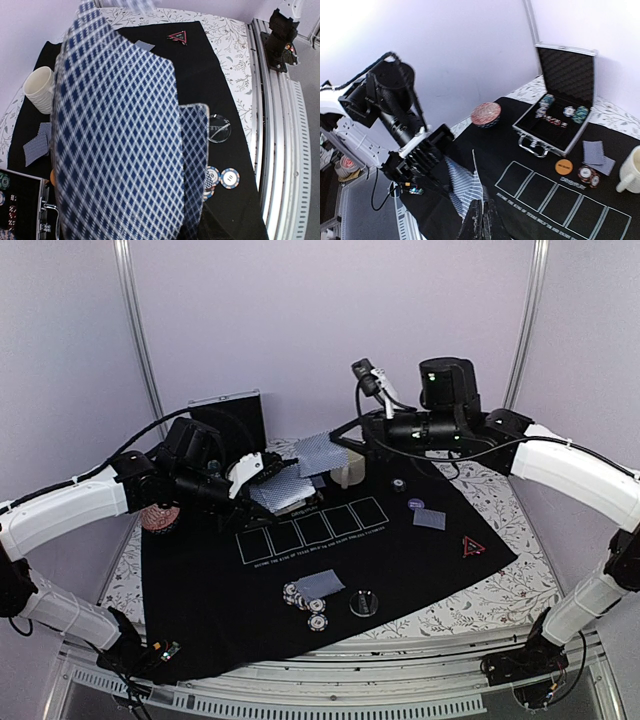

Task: Distribute texas hold em gaming equipment
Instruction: Pick up the poker card from the face-down deck piles, then distribute the poker card in the small blind area.

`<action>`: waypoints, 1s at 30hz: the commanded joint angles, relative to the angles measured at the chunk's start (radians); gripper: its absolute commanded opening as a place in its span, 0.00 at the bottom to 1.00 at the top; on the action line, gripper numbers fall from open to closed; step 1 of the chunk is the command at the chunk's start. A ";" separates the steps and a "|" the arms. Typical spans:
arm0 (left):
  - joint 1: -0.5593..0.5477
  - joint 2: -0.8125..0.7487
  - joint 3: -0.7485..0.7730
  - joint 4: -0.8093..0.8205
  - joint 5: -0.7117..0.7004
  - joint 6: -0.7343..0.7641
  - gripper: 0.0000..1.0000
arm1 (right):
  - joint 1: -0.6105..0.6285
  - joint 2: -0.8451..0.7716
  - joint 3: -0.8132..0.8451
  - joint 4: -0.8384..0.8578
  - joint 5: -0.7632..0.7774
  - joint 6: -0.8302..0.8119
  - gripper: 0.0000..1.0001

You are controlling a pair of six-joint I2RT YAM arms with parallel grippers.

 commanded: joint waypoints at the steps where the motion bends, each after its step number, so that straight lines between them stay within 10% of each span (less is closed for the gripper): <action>1: 0.008 -0.005 0.028 0.022 0.014 0.002 0.38 | -0.218 -0.210 -0.149 0.153 -0.043 0.177 0.02; 12: 0.009 -0.008 0.027 0.022 0.014 0.001 0.38 | -0.777 -0.254 -0.586 0.135 -0.146 0.284 0.02; 27: 0.010 -0.003 0.022 0.023 0.000 0.006 0.38 | -0.785 0.199 -0.609 0.392 -0.297 0.351 0.02; 30: 0.010 -0.003 0.022 0.022 0.001 0.006 0.38 | -0.785 0.212 -0.587 0.287 -0.233 0.337 0.32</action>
